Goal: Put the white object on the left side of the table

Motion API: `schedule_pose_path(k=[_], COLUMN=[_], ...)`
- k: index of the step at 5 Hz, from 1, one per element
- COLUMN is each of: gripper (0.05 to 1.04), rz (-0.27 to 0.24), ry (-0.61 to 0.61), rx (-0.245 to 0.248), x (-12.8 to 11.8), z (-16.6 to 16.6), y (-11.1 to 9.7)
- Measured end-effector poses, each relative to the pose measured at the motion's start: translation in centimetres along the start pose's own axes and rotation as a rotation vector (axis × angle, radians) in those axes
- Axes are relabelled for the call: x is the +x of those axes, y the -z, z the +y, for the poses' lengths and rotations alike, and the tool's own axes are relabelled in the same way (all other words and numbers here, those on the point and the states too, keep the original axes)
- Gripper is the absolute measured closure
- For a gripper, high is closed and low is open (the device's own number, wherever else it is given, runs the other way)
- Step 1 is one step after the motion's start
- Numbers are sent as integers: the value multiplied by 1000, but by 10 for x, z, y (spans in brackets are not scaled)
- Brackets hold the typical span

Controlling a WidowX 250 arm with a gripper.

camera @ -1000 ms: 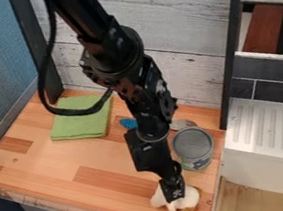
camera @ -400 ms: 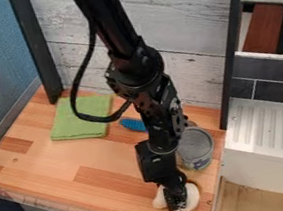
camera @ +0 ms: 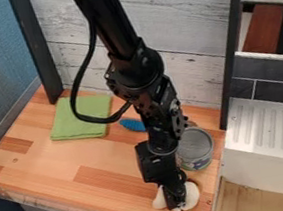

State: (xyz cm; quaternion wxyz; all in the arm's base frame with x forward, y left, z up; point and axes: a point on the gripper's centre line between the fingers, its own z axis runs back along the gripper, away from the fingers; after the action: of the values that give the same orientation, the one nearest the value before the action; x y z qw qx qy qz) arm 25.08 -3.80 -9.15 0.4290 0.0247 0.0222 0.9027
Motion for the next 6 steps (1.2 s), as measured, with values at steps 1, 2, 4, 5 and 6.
schedule_pose_path(k=[1,2,4,5,6], gripper=[510,510,511,511,511], rz=[14,66,118,154,182], ry=[3,-13,-177,-329,-507], rx=[2,-34,-111,-139,-163], x=[8,11,39,61,96], z=[2,-3,-43,-83,-122], y=[-9,-29,-62,-76,-86])
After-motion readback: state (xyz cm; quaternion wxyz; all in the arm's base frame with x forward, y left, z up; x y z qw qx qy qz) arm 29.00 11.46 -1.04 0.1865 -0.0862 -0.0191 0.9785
